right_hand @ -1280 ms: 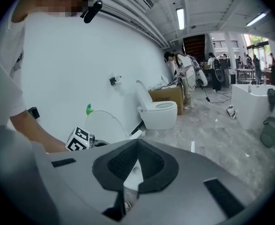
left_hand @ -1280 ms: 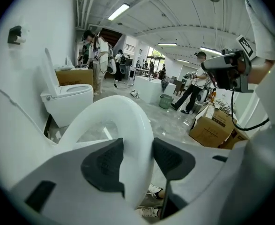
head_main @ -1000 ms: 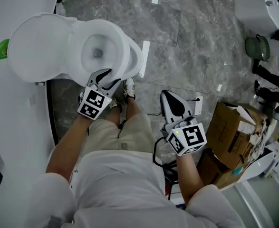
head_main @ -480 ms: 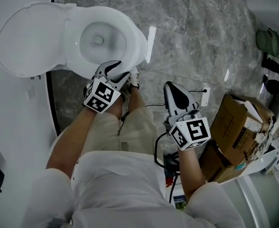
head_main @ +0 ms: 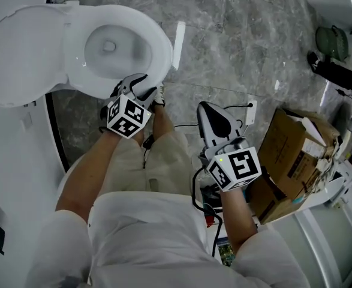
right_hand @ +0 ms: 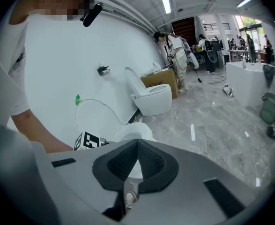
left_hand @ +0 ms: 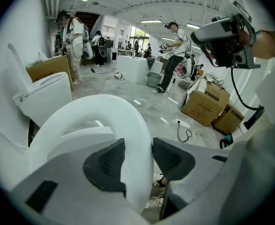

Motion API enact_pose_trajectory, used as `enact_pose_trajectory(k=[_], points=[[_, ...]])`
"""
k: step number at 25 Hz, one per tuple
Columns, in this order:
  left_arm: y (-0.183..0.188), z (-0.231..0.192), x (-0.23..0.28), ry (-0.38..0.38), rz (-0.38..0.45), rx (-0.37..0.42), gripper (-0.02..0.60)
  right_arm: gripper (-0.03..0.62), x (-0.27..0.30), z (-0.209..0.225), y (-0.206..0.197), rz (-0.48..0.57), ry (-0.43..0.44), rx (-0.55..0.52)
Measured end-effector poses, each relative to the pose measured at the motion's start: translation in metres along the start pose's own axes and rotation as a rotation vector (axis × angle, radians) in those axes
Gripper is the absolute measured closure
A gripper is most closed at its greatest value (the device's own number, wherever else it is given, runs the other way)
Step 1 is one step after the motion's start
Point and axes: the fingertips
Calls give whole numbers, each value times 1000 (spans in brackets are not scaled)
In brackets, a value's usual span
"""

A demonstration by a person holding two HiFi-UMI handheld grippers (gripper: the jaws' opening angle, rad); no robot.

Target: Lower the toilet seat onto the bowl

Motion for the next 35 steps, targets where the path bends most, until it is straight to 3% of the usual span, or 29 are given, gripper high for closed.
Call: enact_pose_trajectory(k=[19,35], points=[[-42,5,83,-55,-220,37,397,595,4,38,-27,-75,-43,44],[-67,0,118,-62,-292,42,416,596,-6,48,-44,-98,-89,82]])
Point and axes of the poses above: the fingertips, and each gripper's own axes: x forward along the fingers, z to its right, y out of its top, and after that the axes turned 5 degrees about z, right-handed
